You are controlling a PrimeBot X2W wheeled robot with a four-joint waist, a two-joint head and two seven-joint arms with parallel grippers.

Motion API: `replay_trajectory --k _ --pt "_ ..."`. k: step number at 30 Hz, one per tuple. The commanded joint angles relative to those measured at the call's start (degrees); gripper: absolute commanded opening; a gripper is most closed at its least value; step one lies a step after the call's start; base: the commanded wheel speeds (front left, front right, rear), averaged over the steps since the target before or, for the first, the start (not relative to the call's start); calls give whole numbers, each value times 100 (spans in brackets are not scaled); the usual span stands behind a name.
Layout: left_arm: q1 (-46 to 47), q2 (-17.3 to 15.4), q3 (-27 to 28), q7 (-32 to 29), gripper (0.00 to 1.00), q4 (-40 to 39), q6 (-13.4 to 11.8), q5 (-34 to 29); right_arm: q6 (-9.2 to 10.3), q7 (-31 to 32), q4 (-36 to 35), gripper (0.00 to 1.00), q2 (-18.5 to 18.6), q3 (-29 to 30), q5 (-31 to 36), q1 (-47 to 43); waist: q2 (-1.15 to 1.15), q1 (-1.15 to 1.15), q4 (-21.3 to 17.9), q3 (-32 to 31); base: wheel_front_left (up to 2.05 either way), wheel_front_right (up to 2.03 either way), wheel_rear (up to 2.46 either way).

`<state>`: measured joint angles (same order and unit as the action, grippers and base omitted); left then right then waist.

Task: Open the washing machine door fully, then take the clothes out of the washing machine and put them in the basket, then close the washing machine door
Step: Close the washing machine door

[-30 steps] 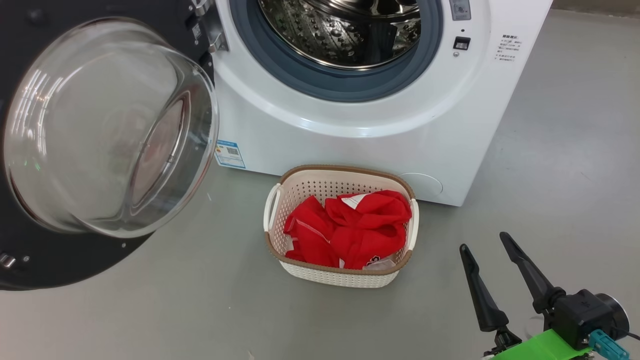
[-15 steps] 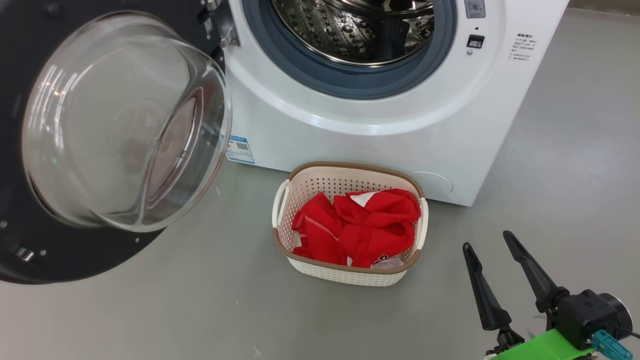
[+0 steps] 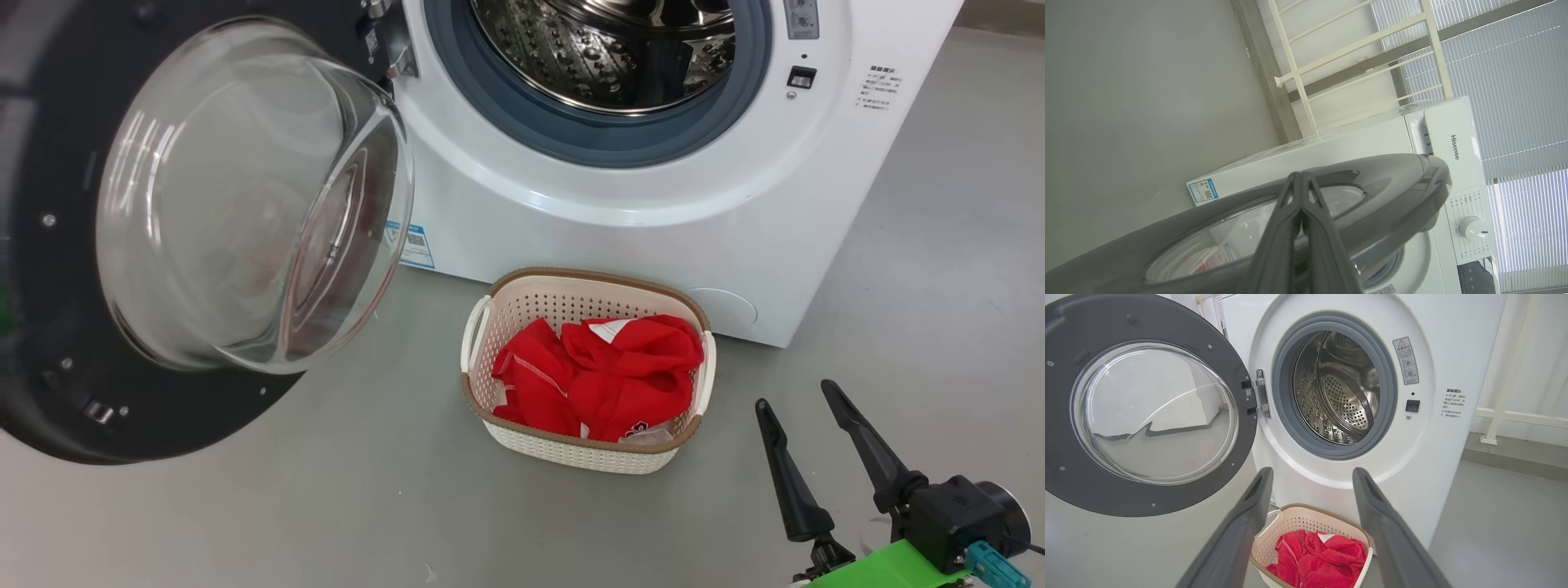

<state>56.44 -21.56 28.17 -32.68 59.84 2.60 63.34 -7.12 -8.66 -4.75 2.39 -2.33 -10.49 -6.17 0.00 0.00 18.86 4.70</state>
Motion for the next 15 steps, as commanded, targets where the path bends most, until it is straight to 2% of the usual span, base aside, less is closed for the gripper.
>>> replay_trajectory --k 1,15 --pt "-38 -146 -14 -136 0 -193 76 95 -36 -65 -123 100 52 -112 -2 219 0 0 12 -6 0 0 0" --pt "-353 274 -37 -632 0 -891 96 326 -36 -161 -26 100 50 -123 -119 220 0 0 51 -66 0 0 0"
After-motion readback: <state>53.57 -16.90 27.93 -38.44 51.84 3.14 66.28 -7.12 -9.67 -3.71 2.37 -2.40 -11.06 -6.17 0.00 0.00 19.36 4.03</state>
